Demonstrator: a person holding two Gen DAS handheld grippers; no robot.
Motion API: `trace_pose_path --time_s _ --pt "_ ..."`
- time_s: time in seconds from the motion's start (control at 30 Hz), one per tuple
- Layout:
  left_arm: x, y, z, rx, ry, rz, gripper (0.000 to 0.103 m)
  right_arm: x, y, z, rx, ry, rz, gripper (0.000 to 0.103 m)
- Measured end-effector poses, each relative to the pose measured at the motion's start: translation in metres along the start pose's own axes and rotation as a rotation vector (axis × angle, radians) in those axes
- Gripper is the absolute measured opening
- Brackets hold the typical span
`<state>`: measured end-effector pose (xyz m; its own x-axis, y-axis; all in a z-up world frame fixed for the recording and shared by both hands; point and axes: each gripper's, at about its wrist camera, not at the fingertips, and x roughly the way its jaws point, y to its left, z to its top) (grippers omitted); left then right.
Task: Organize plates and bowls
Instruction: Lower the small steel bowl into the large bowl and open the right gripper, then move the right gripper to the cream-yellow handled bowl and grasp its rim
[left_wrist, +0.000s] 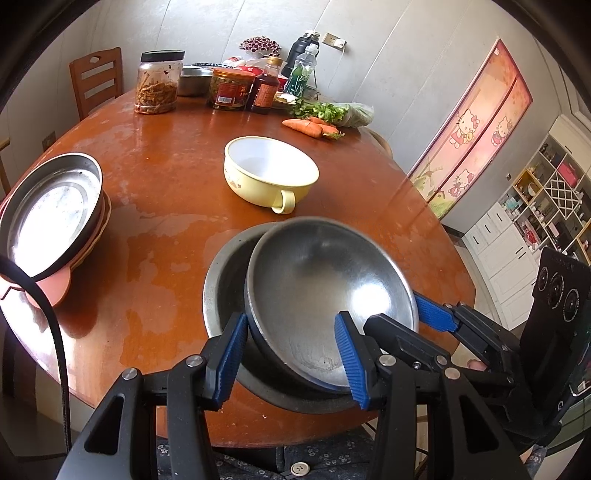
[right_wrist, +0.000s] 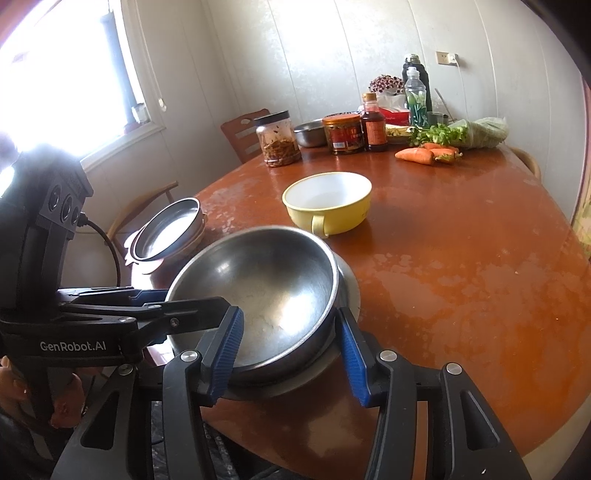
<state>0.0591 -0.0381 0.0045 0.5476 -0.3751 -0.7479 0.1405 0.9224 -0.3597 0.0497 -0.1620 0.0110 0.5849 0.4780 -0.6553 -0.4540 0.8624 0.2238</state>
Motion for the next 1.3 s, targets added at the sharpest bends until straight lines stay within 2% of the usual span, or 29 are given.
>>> trace_pose_path --time_s 0.37,0.5,0.7,0.97,1.3 --pt "-0.013 0.014 0.008 -0.027 -0.039 -0.011 0.049 -0.005 -0.005 0.008 0.023 -0.039 0.02 0.065" --pt "-0.017 0.023 0.019 -0.048 -0.061 -0.012 0.049 -0.003 -0.012 0.017 0.043 -0.053 0.009 0.069" --pt "-0.013 0.031 0.044 -0.069 -0.071 0.013 0.049 0.009 -0.023 0.036 0.055 -0.037 0.023 0.069" --pt "0.012 0.034 0.087 -0.062 -0.062 0.047 0.049 0.037 -0.044 0.073 0.05 -0.01 0.026 0.069" --pt "0.059 0.044 0.132 -0.068 0.002 0.082 0.049 0.096 -0.068 0.107 0.066 0.081 0.033 0.069"
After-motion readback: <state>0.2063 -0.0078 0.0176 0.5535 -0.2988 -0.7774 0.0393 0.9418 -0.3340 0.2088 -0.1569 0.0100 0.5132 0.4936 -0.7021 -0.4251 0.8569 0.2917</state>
